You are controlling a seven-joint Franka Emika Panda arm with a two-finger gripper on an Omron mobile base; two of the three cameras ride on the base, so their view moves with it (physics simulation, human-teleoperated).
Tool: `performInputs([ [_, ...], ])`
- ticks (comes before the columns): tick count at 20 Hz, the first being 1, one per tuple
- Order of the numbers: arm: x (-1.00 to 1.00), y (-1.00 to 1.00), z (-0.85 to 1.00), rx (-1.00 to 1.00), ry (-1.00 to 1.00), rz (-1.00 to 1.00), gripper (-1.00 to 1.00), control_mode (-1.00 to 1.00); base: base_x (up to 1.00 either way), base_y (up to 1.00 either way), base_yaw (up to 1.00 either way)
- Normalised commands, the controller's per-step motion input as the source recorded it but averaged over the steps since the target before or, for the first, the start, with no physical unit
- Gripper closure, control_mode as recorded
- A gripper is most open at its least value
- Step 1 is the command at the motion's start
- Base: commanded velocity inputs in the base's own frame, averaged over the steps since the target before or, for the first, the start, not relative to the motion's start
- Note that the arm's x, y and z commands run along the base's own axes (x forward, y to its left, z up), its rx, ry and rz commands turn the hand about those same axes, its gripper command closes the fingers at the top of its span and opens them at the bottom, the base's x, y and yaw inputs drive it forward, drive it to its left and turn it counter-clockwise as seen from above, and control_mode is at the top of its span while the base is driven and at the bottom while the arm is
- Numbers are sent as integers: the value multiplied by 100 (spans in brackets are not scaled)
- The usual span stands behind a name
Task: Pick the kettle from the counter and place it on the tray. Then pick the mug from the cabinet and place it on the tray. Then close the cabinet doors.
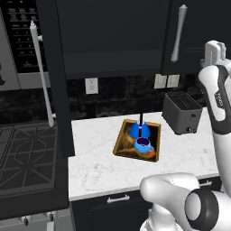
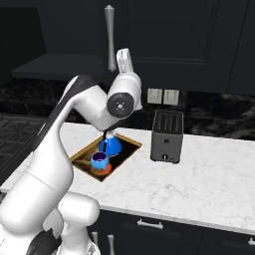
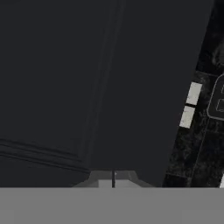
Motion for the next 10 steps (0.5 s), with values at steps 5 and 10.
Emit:
performInputs([
  [5, -84, 48, 0, -13, 10, 0, 100, -100, 0, 0, 0],
  [10, -6, 49, -13, -17, 18, 6, 100, -100, 0, 0, 0],
])
